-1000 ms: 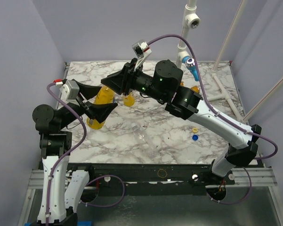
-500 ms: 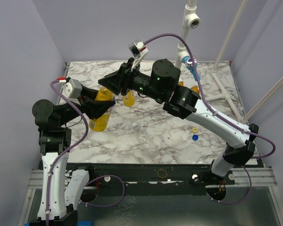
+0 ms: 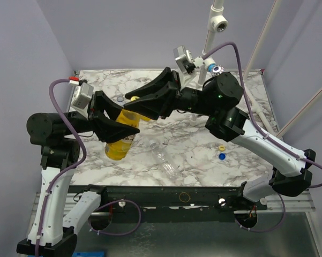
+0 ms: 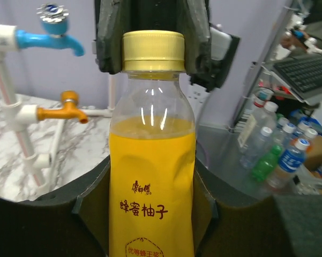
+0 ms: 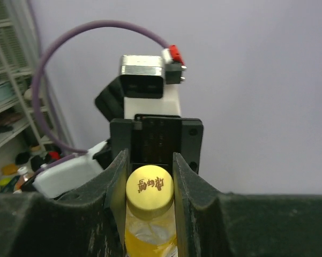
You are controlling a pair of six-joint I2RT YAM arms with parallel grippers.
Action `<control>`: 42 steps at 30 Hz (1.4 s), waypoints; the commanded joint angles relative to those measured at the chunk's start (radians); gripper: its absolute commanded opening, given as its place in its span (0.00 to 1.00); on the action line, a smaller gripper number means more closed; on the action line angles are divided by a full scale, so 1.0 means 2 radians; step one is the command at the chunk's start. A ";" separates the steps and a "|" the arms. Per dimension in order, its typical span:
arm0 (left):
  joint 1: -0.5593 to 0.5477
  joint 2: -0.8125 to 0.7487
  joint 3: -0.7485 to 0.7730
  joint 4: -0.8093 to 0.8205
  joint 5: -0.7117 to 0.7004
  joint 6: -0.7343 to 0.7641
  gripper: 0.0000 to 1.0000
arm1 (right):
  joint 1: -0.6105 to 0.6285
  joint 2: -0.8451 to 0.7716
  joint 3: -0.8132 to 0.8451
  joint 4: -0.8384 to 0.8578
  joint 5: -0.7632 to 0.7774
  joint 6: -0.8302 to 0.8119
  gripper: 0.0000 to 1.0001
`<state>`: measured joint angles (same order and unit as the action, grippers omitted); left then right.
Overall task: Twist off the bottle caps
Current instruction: Unscrew the bottle cap from the plastic bottle.
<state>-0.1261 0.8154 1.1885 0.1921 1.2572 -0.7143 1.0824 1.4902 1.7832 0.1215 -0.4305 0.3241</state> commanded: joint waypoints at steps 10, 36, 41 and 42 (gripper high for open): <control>-0.040 -0.001 0.021 -0.010 0.031 -0.013 0.00 | 0.012 -0.002 0.010 -0.049 0.041 -0.050 0.73; -0.036 -0.043 -0.020 -0.195 -0.241 0.348 0.00 | 0.016 0.069 0.148 -0.227 0.196 0.012 0.66; -0.036 -0.049 -0.020 -0.194 -0.242 0.346 0.00 | 0.016 0.052 0.111 -0.195 0.212 0.023 0.58; -0.036 -0.049 -0.019 -0.194 -0.243 0.345 0.00 | 0.016 0.053 0.109 -0.192 0.211 0.027 0.56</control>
<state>-0.1993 0.7349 1.1488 -0.1902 0.8047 -0.0383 1.1072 1.6154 2.0365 -0.2924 -0.0498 0.3489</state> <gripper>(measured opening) 0.478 0.599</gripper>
